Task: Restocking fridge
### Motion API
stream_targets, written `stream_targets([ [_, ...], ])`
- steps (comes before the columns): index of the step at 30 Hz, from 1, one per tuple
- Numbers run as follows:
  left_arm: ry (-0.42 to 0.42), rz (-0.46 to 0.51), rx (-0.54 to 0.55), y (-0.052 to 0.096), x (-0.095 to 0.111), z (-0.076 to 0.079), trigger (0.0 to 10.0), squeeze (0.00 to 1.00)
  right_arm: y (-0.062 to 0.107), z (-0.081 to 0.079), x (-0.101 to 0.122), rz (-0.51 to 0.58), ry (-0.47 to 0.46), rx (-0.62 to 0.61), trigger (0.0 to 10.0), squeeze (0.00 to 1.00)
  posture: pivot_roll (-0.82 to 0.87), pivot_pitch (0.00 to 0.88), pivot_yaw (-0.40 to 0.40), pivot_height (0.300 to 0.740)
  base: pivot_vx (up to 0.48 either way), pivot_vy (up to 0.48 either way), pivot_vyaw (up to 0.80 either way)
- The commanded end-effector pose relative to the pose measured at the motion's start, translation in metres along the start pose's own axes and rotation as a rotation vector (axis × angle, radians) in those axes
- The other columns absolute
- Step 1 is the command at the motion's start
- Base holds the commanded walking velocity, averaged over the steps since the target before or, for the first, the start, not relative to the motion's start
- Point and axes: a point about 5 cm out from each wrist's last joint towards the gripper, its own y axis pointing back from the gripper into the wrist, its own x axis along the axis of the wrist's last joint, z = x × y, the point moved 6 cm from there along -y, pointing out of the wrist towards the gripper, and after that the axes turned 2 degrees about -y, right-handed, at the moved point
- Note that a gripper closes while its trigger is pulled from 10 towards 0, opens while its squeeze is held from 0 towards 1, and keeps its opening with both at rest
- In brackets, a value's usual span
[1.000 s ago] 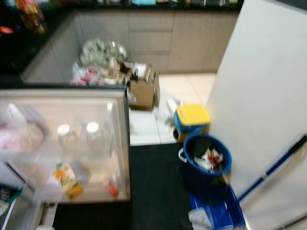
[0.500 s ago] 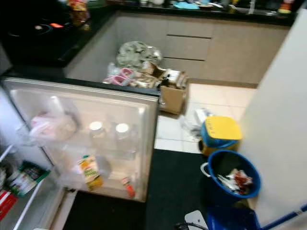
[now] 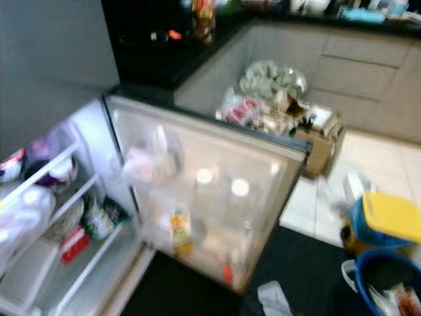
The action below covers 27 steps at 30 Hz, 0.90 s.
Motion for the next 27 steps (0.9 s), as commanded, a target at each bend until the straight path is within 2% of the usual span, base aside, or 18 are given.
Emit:
stream_targets([
  [1,-0.011,0.001,-0.007,-0.0005,0.0011,0.0018,10.0,0.00,-0.0003,-0.0027,0.0017,0.005,-0.001,0.003,10.0,0.00,0.04,0.000,-0.036,0.740,0.000,0.000,0.80],
  [6,-0.012,0.001,-0.008,-0.0005,0.0012,0.0018,10.0,0.00,-0.0003,-0.0027,0.0014,0.003,-0.002,0.001,10.0,0.00,0.04,0.000,-0.036,0.740,0.000,0.000,0.80],
  [16,-0.001,0.004,-0.014,-0.0005,0.0016,0.0031,10.0,0.00,-0.0008,0.0008,0.0038,0.010,-0.045,-0.007,10.0,0.00,0.02,0.000,-0.043,0.740,0.000,0.000,0.00],
  [25,-0.019,0.004,-0.019,-0.0006,0.0019,0.0027,10.0,0.00,0.0001,-0.0010,-0.0003,0.000,-0.037,-0.001,10.0,0.00,0.02,0.001,-0.042,0.740,0.000,0.000,0.00],
  [27,-0.029,0.003,-0.022,-0.0007,0.0020,0.0029,10.0,0.00,0.0001,-0.0009,-0.0003,-0.001,-0.038,-0.002,10.0,0.00,0.02,0.000,-0.042,0.740,0.000,-0.396,0.00],
])
